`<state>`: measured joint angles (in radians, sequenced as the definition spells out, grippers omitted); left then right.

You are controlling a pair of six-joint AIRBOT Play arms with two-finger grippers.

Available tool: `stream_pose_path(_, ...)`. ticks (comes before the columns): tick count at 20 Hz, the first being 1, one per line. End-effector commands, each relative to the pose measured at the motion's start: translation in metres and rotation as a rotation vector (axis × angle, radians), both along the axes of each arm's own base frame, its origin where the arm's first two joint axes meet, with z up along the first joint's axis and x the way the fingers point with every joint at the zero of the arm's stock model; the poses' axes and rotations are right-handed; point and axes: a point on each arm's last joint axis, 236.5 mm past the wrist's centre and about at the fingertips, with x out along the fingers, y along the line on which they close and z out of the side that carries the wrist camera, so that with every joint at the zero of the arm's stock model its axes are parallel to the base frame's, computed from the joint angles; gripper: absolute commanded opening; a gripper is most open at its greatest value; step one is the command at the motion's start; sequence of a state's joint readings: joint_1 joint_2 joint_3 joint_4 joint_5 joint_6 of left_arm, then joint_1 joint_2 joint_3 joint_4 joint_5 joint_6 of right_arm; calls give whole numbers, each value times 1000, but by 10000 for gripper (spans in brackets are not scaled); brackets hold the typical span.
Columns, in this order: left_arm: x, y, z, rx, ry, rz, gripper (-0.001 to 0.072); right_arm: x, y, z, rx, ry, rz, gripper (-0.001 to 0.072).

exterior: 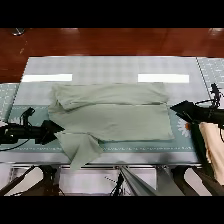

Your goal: Fold the shirts.

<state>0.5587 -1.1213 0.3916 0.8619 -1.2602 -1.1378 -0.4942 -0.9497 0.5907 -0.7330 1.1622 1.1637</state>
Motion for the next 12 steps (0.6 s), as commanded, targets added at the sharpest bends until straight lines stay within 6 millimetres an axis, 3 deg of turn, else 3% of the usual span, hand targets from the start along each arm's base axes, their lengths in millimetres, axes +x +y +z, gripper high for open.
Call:
stream_pose_path(1,-5,-31,-3,-63,-38,-35,702,-3,9,2,38,-9,1,628)
stream_pose_path(6,-12,-55,3,-98,-47,-130,696,-1,1,-1,13,-5,-26,629)
stream_pose_path(7,-12,-55,3,-97,-49,-132,625,-4,-5,-8,-13,30,-43,629)
stream_pose_path(9,-14,-59,7,-116,-63,-155,117,-19,-22,-26,-98,115,-59,629)
stream_pose_path(11,-10,-65,16,-154,-111,-172,30,-36,-40,-42,-188,206,-70,629)
stream_pose_path(12,-8,-66,19,-157,-123,-170,30,-47,-49,-49,-233,253,-68,629)
